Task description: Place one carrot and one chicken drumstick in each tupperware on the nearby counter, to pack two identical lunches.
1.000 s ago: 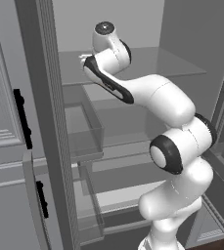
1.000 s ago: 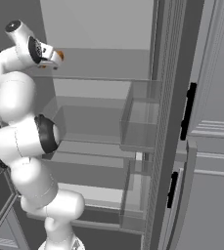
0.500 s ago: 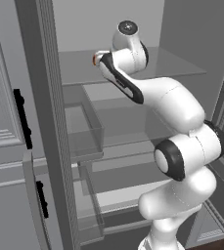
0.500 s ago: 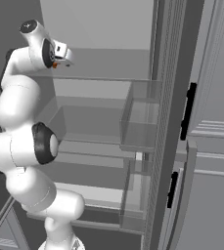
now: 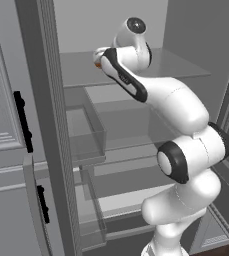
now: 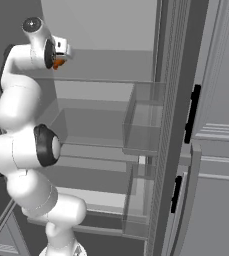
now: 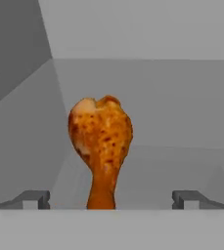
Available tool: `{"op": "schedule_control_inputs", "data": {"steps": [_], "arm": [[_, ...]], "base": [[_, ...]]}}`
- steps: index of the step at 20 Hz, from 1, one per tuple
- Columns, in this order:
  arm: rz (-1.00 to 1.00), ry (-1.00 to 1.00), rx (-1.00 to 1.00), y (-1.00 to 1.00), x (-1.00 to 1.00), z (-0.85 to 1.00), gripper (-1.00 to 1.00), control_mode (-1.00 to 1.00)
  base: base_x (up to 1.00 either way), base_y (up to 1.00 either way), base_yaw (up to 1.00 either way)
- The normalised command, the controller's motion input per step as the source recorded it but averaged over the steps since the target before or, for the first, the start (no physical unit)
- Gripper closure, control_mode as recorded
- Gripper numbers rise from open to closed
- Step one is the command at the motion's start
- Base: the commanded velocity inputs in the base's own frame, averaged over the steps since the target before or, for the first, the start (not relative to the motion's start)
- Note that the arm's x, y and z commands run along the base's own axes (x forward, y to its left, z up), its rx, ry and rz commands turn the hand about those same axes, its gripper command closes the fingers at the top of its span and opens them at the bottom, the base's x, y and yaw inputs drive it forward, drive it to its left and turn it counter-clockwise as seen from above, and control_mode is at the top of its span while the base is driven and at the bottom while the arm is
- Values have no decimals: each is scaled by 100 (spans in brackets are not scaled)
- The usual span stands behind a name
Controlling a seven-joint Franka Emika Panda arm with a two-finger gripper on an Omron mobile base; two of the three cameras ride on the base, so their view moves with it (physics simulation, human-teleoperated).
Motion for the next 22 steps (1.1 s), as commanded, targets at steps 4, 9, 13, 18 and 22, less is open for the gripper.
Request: {"op": "schedule_control_inputs", "data": {"steps": [4,9,13,18,22], "arm": [[4,-12,-2,19,42,0,-100,-100],[0,0,-1,-1,33,-4,-100,-100],[2,5,0,7,2,-1,-100,-100],[0,4,-1,8,16,-17,-100,-100],[0,0,-2,0,30,-4,-100,-100]], "base": [[0,0,0],[0,0,0],[0,0,0],[0,0,0],[0,0,0]]}}
